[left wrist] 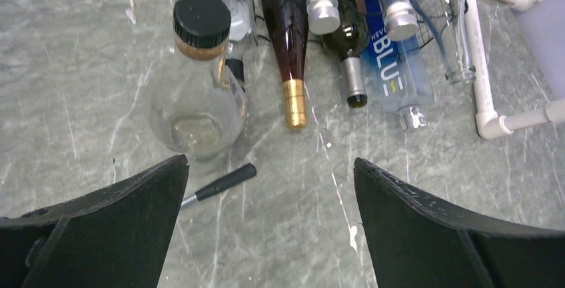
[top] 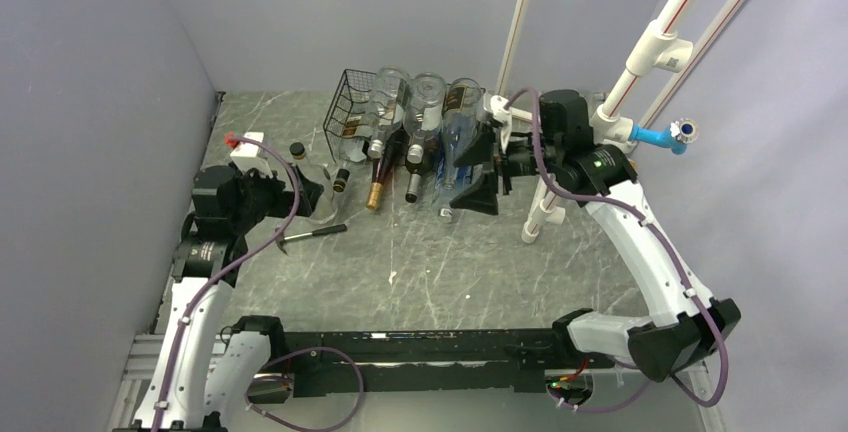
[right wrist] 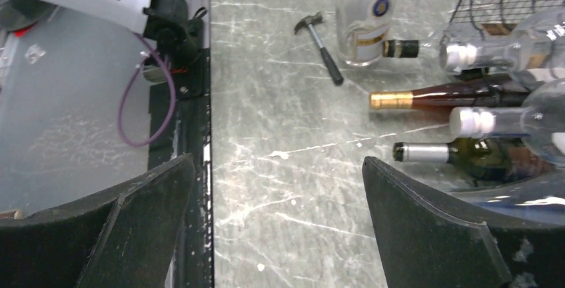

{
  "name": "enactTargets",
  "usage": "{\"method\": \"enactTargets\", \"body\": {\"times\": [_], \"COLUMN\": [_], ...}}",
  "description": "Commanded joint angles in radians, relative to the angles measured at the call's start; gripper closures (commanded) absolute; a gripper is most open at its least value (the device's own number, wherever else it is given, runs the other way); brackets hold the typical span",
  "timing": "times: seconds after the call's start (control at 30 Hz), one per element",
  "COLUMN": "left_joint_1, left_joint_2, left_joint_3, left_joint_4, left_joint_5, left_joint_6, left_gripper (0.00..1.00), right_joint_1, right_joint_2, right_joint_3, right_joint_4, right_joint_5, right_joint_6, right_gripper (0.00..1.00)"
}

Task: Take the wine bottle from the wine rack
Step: Place the wine bottle at the center of the board, then pick up the wine bottle from the center of the board.

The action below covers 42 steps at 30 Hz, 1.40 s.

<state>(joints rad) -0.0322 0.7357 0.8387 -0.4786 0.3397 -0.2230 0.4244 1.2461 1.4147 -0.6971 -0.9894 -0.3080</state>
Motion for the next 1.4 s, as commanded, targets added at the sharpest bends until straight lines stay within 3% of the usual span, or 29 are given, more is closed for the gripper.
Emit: {"method": "enactTargets", "body": {"times": [0.0, 0.33, 0.83, 1.03, 1.2, 1.37], "left_joint_1": [0.002, 0.004, 0.012, 0.014, 0.014, 0.015], "left_joint_2": [-0.014, 0.005, 0.112, 0.171, 0.206, 0.257], "left_joint_3": [-0.037, -0.112, -0.073, -0.084, -0.078, -0.059], "left_joint_4": [0.212, 0.390, 0.372, 0.446, 0.512, 0.535], "left_joint_5": [-0.023, -0.071, -0.112, -0.079, -0.045, -0.059], "left_joint_6": [0.004, 0.040, -0.033, -0.075, -0.024, 0.015], "left_gripper": [0.00, 0.00, 0.01, 0.00, 0.04, 0.15], "right_joint_1": [-0.049, -0.051, 0.111, 0.123, 0.133, 0.145], "right_joint_2": [-0.071, -0.079, -0.054, -0.075, -0.069, -0.051], "right_joint_3": [-0.080, -0.205, -0.296, -0.334, -0.349, -0.365], "right_joint_4": [0.060, 0.146, 0.251, 0.273, 0.278, 0.287], "right_joint_5": [-0.190, -0.023, 0.279, 0.270, 0.256, 0.279], "right_joint_6": [-0.060, 0.008, -0.009, -0.019, -0.030, -0.050], "right_gripper": [0.00, 0.00, 0.00, 0.00, 0.00, 0.00]}}
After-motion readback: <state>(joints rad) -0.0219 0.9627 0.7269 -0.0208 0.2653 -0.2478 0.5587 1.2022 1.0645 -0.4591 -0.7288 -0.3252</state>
